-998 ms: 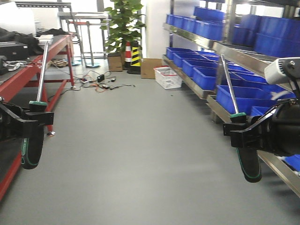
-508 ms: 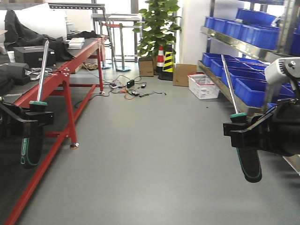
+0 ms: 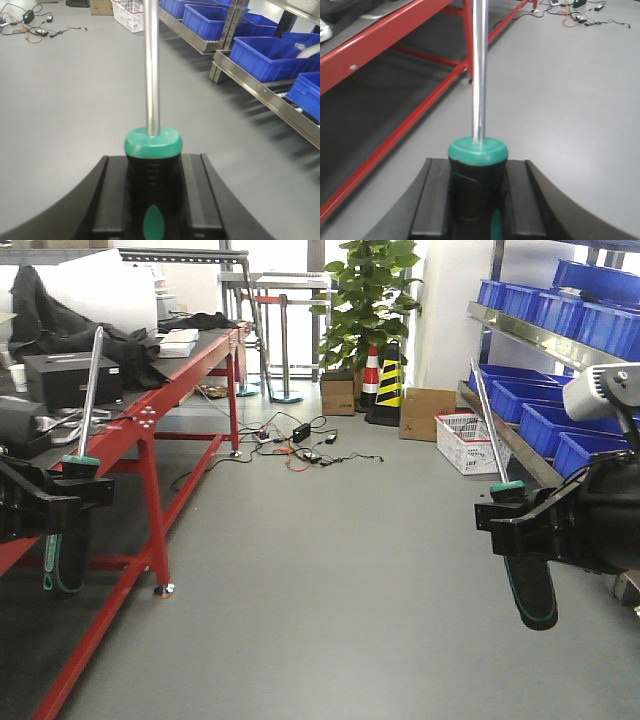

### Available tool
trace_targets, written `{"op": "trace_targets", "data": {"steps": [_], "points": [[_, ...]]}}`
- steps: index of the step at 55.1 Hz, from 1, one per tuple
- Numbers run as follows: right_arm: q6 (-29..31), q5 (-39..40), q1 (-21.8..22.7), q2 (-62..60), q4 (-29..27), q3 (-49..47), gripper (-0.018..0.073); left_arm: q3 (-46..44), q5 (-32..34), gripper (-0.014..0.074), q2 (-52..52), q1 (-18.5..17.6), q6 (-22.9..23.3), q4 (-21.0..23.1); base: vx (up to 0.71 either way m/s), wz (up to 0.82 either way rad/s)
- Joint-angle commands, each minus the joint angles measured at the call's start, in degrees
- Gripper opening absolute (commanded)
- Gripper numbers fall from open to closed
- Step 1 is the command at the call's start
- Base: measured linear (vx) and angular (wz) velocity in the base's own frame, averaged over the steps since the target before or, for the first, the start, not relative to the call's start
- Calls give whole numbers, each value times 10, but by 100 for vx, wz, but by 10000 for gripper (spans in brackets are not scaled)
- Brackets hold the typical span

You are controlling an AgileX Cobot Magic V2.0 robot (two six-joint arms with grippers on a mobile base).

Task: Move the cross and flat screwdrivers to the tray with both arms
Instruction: 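Hold both screwdrivers while driving along the shelves toward the conveyor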

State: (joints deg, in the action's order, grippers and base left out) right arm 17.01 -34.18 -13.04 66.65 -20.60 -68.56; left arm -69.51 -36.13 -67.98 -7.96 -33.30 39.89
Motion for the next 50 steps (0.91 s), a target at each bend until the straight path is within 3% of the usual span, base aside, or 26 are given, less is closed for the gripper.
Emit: {"op": "trace_targets", "data": {"steps": [1,22,50], "points": [[1,47,0,-14,-7,-21,-8,-17,37,0,15,-3,0,24,56,-11],[1,48,0,-14,-7,-21,-8,-17,37,0,15,-3,0,24,52,-39],[1,48,0,-14,-7,-21,-8,-17,37,0,15,-3,0,24,44,-82]]}}
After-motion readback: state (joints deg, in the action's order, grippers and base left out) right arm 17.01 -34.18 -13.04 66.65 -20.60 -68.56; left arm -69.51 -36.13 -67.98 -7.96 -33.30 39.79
